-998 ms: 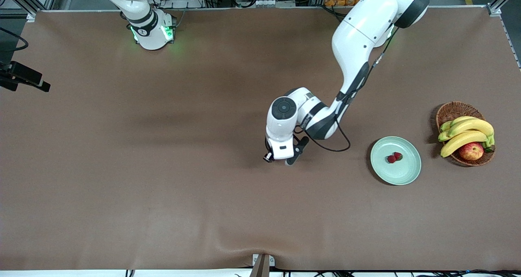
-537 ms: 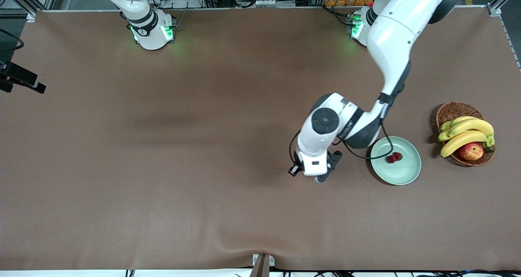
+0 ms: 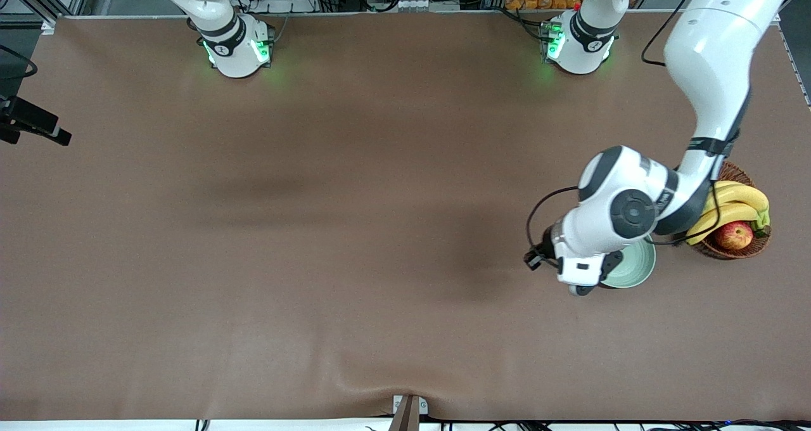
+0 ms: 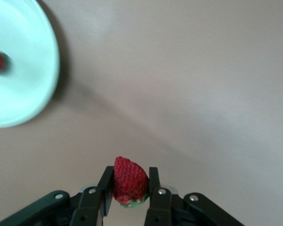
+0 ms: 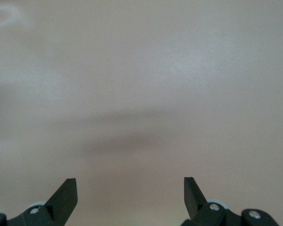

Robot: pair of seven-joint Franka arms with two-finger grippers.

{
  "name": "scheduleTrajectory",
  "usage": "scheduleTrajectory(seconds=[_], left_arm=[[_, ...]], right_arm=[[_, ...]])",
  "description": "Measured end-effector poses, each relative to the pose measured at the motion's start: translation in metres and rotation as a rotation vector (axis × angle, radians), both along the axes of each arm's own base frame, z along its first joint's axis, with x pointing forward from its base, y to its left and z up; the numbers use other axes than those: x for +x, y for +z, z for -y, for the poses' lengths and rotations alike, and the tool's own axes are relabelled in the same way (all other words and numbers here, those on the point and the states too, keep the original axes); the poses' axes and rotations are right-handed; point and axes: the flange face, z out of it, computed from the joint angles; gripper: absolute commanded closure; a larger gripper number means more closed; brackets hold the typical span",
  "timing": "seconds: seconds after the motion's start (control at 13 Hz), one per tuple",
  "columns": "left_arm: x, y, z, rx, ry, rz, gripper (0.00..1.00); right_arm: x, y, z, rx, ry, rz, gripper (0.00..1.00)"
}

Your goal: Collect all strawberries into plate

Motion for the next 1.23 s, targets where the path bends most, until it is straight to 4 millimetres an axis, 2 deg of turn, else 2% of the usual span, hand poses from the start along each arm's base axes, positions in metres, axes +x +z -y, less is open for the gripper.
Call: scheduleTrajectory(seconds=[0.46, 0.69, 0.77, 0.84, 0.92, 1.0, 1.23], left_arm=[[-0.014, -0.046, -0.137, -0.012, -0.185, -0.072, 1.0], [-0.026, -0.066, -0.191, 0.014, -0.243, -0.076, 1.0], [-0.028, -0.072, -0.204, 0.029, -0.254, -0.066, 0.93], [-0.03, -0.077, -0.21, 0.03, -0.257, -0.058, 0.67], [-0.03, -0.08, -0.213, 0.029, -0.259, -0.051, 0.23], [-0.03, -0.081, -0.211, 0.028, -0.262, -0.046, 0.0], [-0.023, -0.072, -0.208, 0.03, -0.272, -0.016, 0.0]], right_arm=[[0.0, 0.0, 0.0, 0.0, 0.001, 0.001, 0.0], [0.001, 0.0, 0.0, -0.001, 0.001, 0.005, 0.0], [0.001, 0.0, -0.001, -0.001, 0.001, 0.005, 0.0], [0.001, 0.0, -0.002, 0.0, 0.003, 0.005, 0.0], [0.001, 0.0, -0.003, 0.0, 0.005, 0.006, 0.0], [0.002, 0.0, -0.004, 0.002, 0.007, 0.008, 0.0], [0.005, -0.002, -0.011, 0.002, 0.02, 0.01, 0.0]])
